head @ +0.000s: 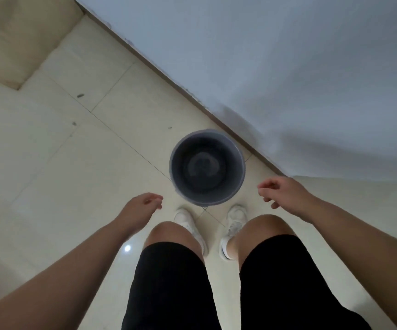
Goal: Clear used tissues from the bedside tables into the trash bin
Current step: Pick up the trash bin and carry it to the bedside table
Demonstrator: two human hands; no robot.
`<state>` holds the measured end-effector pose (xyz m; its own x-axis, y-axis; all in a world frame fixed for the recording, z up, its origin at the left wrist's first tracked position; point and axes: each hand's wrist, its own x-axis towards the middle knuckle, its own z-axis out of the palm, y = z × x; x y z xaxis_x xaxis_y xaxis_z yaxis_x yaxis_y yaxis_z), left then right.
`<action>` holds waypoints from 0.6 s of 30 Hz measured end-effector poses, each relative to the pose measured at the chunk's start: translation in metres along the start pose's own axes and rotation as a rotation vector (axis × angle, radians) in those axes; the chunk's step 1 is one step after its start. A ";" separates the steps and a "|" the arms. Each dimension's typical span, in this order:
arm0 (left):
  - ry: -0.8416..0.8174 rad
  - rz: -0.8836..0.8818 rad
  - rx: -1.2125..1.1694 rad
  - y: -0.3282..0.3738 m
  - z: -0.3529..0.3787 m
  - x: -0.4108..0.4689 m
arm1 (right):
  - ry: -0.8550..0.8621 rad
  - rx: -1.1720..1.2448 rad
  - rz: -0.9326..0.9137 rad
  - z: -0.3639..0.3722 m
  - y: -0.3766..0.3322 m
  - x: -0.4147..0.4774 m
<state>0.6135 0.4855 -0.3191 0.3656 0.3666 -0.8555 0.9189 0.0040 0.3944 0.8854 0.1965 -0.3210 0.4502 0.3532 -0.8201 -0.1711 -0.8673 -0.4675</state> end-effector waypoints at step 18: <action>0.153 -0.108 -0.424 -0.004 0.022 0.038 | -0.250 0.251 -0.004 0.027 0.003 0.054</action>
<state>0.6273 0.4788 -0.3601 0.2156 0.4759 -0.8527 0.7974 0.4181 0.4350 0.8855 0.2224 -0.3750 0.2282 0.4581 -0.8591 -0.3940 -0.7635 -0.5117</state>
